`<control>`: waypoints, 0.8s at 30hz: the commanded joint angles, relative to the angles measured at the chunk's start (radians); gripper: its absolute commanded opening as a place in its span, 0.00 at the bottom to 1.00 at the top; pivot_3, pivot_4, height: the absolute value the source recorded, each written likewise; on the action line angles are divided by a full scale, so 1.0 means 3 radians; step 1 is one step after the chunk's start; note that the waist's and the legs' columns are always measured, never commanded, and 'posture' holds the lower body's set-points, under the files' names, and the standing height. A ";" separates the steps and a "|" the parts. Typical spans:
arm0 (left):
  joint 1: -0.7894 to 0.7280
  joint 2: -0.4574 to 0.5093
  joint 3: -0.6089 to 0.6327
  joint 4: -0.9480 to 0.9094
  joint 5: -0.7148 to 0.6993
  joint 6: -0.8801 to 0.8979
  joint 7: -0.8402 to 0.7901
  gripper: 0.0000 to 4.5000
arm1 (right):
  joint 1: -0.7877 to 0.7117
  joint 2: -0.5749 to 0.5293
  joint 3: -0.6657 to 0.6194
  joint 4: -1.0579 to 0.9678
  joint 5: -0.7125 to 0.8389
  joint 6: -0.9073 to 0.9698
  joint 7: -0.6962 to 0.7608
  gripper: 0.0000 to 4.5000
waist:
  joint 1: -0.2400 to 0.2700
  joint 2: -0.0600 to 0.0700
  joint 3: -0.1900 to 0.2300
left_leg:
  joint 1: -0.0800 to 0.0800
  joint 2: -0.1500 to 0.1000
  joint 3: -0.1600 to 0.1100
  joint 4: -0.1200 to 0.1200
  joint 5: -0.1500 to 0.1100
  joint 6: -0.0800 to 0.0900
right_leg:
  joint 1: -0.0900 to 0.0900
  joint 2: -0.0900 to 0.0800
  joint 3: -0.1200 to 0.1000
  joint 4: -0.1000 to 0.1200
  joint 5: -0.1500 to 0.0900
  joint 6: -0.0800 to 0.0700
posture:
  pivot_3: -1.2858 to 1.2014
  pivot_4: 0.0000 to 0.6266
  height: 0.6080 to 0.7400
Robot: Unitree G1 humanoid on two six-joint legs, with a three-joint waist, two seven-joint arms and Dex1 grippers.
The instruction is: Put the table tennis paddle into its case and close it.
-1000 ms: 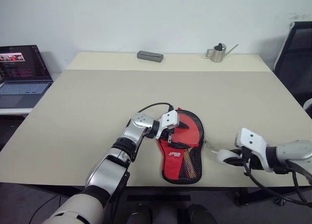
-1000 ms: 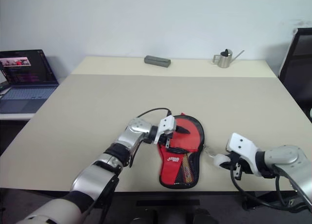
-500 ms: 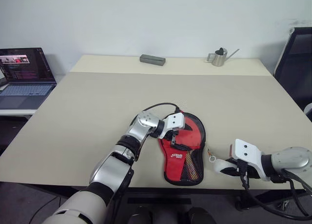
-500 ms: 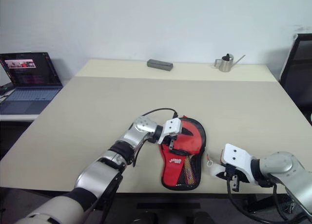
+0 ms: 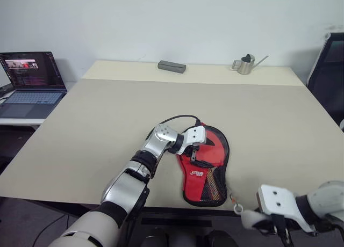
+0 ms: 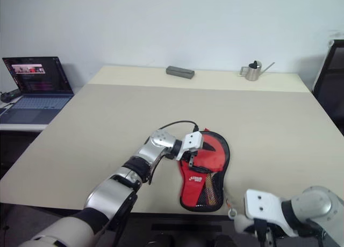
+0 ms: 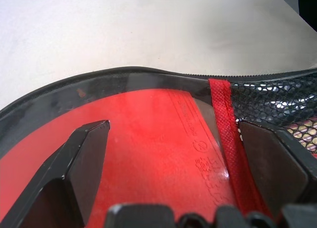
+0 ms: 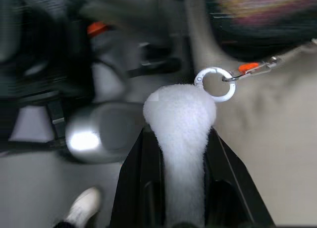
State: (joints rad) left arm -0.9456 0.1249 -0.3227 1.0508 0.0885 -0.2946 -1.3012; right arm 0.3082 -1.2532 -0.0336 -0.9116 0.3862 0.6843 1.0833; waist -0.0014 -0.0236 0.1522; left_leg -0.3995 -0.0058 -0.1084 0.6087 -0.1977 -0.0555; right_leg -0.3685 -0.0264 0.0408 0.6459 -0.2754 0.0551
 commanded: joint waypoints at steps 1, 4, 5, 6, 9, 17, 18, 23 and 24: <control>0.0233 -0.0008 -0.0352 0.0245 0.0380 0.0049 -0.0096 1.00 | 0.0065 -0.0077 -0.0107 -0.0348 0.0151 -0.0047 0.0153 0.09 | -0.0001 -0.0005 -0.0003 | 0.0000 0.0000 0.0000 0.0000 0.0000 0.0000 | 0.0000 0.0000 0.0000 0.0000 0.0000 0.0000 | 0.52 0.24 1.00; 0.0226 -0.0025 -0.0353 0.0254 0.0388 0.0047 -0.0086 1.00 | 0.0076 -0.0124 -0.0095 -0.0448 0.0233 -0.0094 0.0183 0.09 | 0.0000 -0.0008 -0.0005 | 0.0000 0.0000 0.0000 0.0000 -0.0001 -0.0001 | 0.0000 0.0000 0.0000 -0.0001 -0.0001 -0.0001 | 0.52 0.24 1.00; 0.0222 -0.0032 -0.0352 0.0259 0.0390 0.0048 -0.0078 1.00 | 0.0069 -0.0145 -0.0061 -0.0452 0.0264 -0.0143 0.0166 0.09 | 0.0002 -0.0008 -0.0005 | 0.0000 0.0000 0.0000 0.0000 -0.0001 -0.0002 | 0.0000 0.0000 0.0000 -0.0001 -0.0001 -0.0002 | 0.52 0.24 1.00; 0.0220 -0.0037 -0.0351 0.0262 0.0392 0.0047 -0.0072 1.00 | 0.0061 -0.0159 -0.0029 -0.0452 0.0297 -0.0179 0.0141 0.09 | 0.0004 -0.0008 -0.0006 | 0.0000 0.0000 0.0000 -0.0001 -0.0002 -0.0002 | 0.0001 -0.0001 0.0000 -0.0002 -0.0001 -0.0002 | 0.52 0.24 1.00; 0.0215 -0.0047 -0.0347 0.0267 0.0393 0.0046 -0.0056 1.00 | 0.0024 -0.0192 0.0074 -0.0452 0.0376 -0.0255 0.0060 0.09 | 0.0009 -0.0009 -0.0006 | -0.0001 -0.0001 0.0000 -0.0001 -0.0004 -0.0002 | 0.0002 -0.0002 -0.0001 -0.0003 -0.0003 -0.0001 | 0.52 0.24 1.00; 0.0200 -0.0077 -0.0327 0.0286 0.0386 0.0048 -0.0006 1.00 | -0.0292 -0.0206 0.0210 -0.0452 0.0385 -0.0058 -0.0117 0.25 | 0.0010 -0.0010 -0.0007 | 0.0000 -0.0002 0.0000 0.0000 -0.0005 -0.0003 | 0.0003 -0.0005 -0.0001 -0.0004 -0.0004 0.0001 | 0.52 0.24 1.00; 0.0195 -0.0081 -0.0324 0.0292 0.0385 0.0047 0.0004 1.00 | -0.0326 -0.0192 0.0203 -0.0452 0.0403 -0.0029 -0.0142 0.30 | 0.0010 -0.0010 -0.0007 | 0.0000 -0.0002 0.0000 0.0000 -0.0005 -0.0003 | 0.0003 -0.0005 -0.0001 -0.0003 -0.0004 0.0001 | 0.52 0.24 1.00; 0.0166 -0.0109 -0.0299 0.0311 0.0365 0.0050 0.0035 1.00 | -0.0487 -0.0002 -0.0009 -0.0452 0.0754 0.0158 -0.0278 0.43 | 0.0011 -0.0012 -0.0008 | 0.0001 -0.0002 0.0000 0.0001 -0.0005 -0.0003 | 0.0004 -0.0005 -0.0002 -0.0003 -0.0004 0.0001 | 0.52 0.24 1.00; 0.0161 -0.0113 -0.0293 0.0312 0.0359 0.0049 0.0037 1.00 | -0.0555 0.0070 -0.0095 -0.0443 0.0909 0.0233 -0.0334 0.43 | 0.0011 -0.0012 -0.0008 | 0.0001 -0.0002 0.0000 0.0001 -0.0005 -0.0003 | 0.0004 -0.0005 -0.0001 -0.0003 -0.0003 0.0001 | 0.52 0.24 1.00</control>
State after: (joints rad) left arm -0.9541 0.1057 -0.3231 1.0688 0.0937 -0.2944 -1.2909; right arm 0.1658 -1.2484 -0.0099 -0.9995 0.5774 0.7366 0.9962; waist 0.0018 -0.0272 0.1499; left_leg -0.3992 -0.0065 -0.1084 0.6093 -0.1992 -0.0563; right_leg -0.3671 -0.0280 0.0404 0.6450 -0.2763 0.0554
